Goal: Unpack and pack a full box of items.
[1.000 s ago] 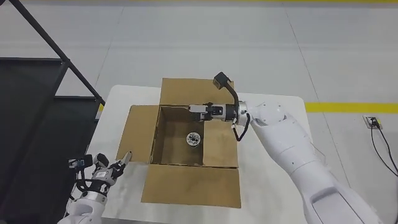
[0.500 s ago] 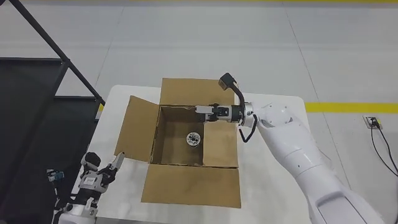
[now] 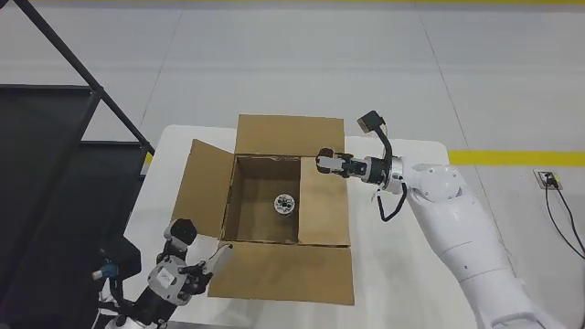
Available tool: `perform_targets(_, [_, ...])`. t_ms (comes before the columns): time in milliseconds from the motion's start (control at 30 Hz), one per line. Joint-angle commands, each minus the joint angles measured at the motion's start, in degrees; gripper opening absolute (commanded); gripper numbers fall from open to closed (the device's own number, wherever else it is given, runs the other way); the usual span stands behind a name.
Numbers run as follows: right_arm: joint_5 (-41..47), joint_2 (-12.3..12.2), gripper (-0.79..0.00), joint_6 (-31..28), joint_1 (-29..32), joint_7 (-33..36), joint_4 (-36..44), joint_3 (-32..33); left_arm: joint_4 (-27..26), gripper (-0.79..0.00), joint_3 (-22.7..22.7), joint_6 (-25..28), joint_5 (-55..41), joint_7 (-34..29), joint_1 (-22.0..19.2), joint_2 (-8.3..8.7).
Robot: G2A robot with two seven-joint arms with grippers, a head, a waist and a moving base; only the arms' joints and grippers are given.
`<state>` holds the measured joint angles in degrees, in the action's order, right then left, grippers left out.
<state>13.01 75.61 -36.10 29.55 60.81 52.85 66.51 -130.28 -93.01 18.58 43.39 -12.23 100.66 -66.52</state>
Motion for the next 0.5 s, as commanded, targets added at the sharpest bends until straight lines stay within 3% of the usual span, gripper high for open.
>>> perform_targets(0, [-0.2,-0.1,0.000,0.4,0.2,-0.4,0.2,0.3,4.2,0.000,2.9,0.8,-1.9,-7.7,-7.2,0.20])
perform_targets(467, [-0.7,-0.2,0.000,0.7,0.8,-1.8,0.9,0.4,5.1,0.000,3.9,0.8,-3.0,-9.2,-8.4,0.20])
